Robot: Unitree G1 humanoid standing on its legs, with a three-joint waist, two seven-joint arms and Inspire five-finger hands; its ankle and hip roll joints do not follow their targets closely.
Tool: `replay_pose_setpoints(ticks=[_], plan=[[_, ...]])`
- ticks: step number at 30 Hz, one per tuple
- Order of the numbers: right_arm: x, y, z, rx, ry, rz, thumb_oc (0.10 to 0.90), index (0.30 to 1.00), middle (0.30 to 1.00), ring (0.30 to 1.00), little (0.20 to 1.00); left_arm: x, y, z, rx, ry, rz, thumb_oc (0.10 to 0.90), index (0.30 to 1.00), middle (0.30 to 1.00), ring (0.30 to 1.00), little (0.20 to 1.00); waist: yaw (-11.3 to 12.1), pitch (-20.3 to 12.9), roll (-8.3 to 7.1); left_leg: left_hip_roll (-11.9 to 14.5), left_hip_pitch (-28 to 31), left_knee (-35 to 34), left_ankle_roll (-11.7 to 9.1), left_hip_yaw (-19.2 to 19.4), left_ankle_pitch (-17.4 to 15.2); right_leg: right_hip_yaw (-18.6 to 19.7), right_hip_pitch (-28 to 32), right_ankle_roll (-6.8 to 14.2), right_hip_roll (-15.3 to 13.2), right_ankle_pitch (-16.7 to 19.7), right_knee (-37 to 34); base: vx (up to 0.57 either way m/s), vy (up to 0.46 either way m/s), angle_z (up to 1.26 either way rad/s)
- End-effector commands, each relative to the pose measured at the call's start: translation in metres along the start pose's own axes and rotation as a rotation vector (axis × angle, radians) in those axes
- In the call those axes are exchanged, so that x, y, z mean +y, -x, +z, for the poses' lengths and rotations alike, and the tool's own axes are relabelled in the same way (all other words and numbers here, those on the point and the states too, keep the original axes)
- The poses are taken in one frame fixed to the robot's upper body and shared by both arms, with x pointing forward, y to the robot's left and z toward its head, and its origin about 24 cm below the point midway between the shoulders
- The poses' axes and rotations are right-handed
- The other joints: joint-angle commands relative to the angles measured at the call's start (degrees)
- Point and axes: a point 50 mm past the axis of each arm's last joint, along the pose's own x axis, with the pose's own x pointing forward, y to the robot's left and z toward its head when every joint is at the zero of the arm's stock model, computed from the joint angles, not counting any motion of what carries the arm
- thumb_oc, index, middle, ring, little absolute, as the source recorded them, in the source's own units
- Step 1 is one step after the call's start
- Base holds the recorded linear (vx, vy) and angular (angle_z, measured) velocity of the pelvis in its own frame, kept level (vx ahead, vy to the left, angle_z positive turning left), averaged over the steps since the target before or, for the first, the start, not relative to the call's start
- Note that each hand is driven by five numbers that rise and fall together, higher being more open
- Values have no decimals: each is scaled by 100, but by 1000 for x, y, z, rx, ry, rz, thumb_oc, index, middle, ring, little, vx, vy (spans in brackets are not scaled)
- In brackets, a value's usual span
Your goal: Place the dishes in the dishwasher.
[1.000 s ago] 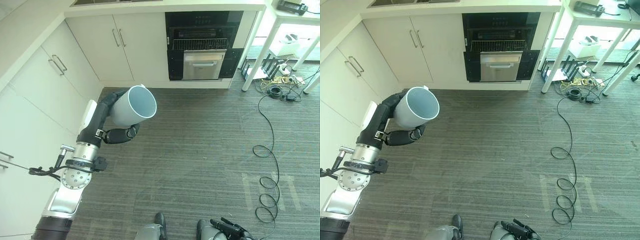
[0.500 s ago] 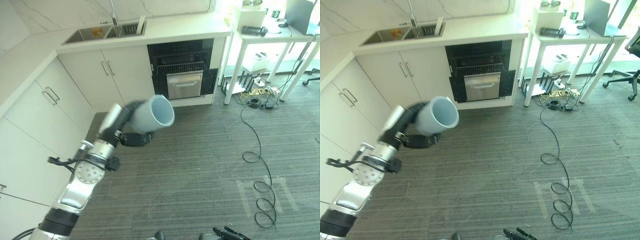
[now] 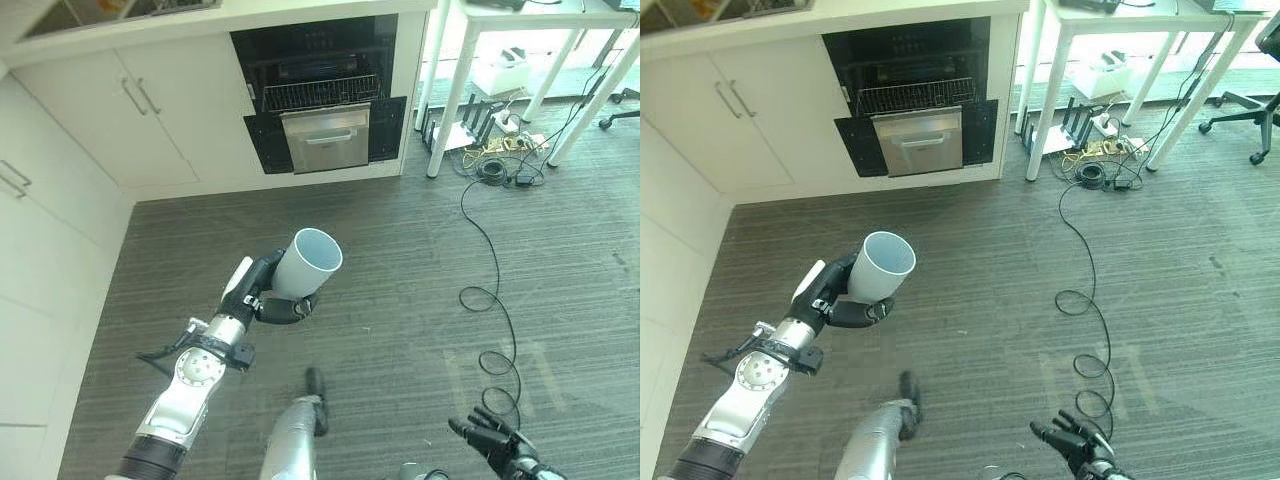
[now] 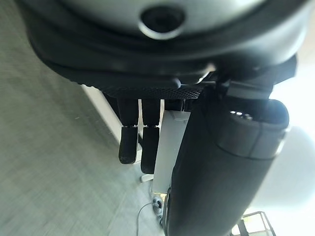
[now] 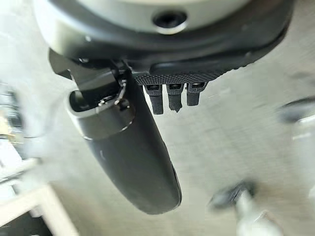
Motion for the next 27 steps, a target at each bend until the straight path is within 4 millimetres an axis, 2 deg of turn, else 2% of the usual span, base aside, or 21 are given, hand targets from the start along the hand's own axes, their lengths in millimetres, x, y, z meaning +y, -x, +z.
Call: replay_pose_setpoints(ticks=[1,3,5,7,9,11,12,13,16,18,19,20,21,22,23,24,25,27], plan=[[18,0,13,-130,43,59,800,900,900,900,900,28,-17,85,-427,-144,62,400,300,300,300,300,-191,-515,296,460,323,150,-966,-361,-1131,-215,-876,450,-584,1486,1551,190,196,26],[24,-1,18,-161,49,83,800,900,900,900,900,27,-18,83,-422,-166,61,400,300,300,300,300,-201,-475,314,335,524,150,-835,-450,-1304,-212,-1363,487,-763,1806,2272,169,145,25],[29,-3,23,-175,65,105,800,900,900,900,900,26,-17,82,-419,-170,67,400,300,300,300,300,-260,-428,346,286,712,150,-790,-521,-1415,-215,-1717,438,-591,1732,2312,144,-9,21],[35,-5,31,-206,78,132,800,900,900,900,900,23,-15,81,-421,-173,74,400,300,300,300,300,-376,-362,389,241,941,150,-772,-629,-1533,-285,-2111,352,-245,1558,1856,211,-126,8],[38,-6,37,-228,72,144,800,900,900,900,900,23,-14,82,-422,-186,78,400,300,300,300,300,-432,-332,415,241,1013,150,-796,-713,-1574,-372,-2213,278,-81,1529,1209,211,-191,29],[41,-6,43,-247,62,158,800,900,900,900,900,24,-13,84,-419,-203,86,400,300,300,300,300,-534,-270,297,193,1187,150,-842,-805,-1752,-437,-2309,232,-114,1705,-529,272,-321,52],[42,-6,43,-248,55,163,800,900,900,900,900,24,-13,84,-417,-206,89,400,300,300,300,300,-593,-244,187,84,1289,150,-840,-837,-1851,-289,-2630,275,-288,1649,-529,309,-363,35],[43,-6,41,-245,53,168,800,900,900,900,900,25,-11,83,-416,-211,93,400,300,300,300,300,-670,-243,125,12,1425,150,-805,-873,-2007,-105,-2976,392,-417,1804,-529,268,-272,23],[43,-6,38,-232,35,156,800,900,900,900,900,28,-8,82,-431,-224,95,400,300,300,300,300,-696,-320,113,-26,1626,150,-760,-890,-2246,-53,-3063,409,-422,1853,-529,375,-345,39],[40,-7,34,-208,21,128,800,900,900,900,900,23,-9,81,-430,-179,79,400,300,300,300,300,-679,-465,132,5,1866,150,-801,-936,-2220,30,-2797,240,-257,1645,-529,560,-507,63],[36,-7,37,-211,47,114,800,900,900,900,900,21,-8,82,-426,-177,87,400,300,300,300,300,-687,-551,123,6,2187,150,-920,-818,-2152,82,-2598,71,-179,1450,-529,404,-335,54],[34,-7,38,-214,50,111,800,900,900,900,900,21,-8,82,-427,-175,89,400,300,300,300,300,-675,-555,101,2,2252,150,-956,-778,-2032,97,-2551,42,-186,1415,-529,415,-377,30],[31,-6,42,-224,59,109,800,900,900,900,900,22,-8,85,-432,-171,95,400,300,300,300,300,-622,-542,21,-14,2331,226,-1070,-685,-1556,154,-2402,-48,-227,1301,-529,213,-335,-26],[25,-4,47,-240,87,113,800,900,900,900,900,27,-6,87,-442,-166,107,400,300,300,300,300,-570,-459,-29,48,1803,1205,-1195,-576,-1250,136,-2194,-201,-234,1162,-529,188,-349,-19],[23,-3,47,-243,89,111,800,900,900,900,900,29,-6,88,-443,-163,109,400,300,300,300,300,-552,-439,-29,77,1587,1376,-1205,-557,-1180,105,-2137,-242,-230,1125,-529,110,-275,2],[20,-2,48,-247,81,107,800,900,900,900,900,31,-6,88,-444,-160,107,400,300,300,300,300,-523,-423,-19,74,1413,1350,-1188,-559,-1174,89,-2076,-265,-217,1081,-529,141,-119,-11],[15,-2,50,-249,72,104,800,900,900,900,900,33,-5,87,-441,-159,103,400,300,300,300,300,-500,-428,18,110,1448,756,-1158,-460,-1161,89,-1968,-254,-188,965,-529,169,-55,-6],[12,-2,50,-242,77,100,800,900,900,900,900,34,-4,86,-445,-158,105,400,300,300,300,300,-487,-440,41,176,1544,162,-1215,-429,-969,127,-1908,-237,-173,875,-529,141,39,-20]])
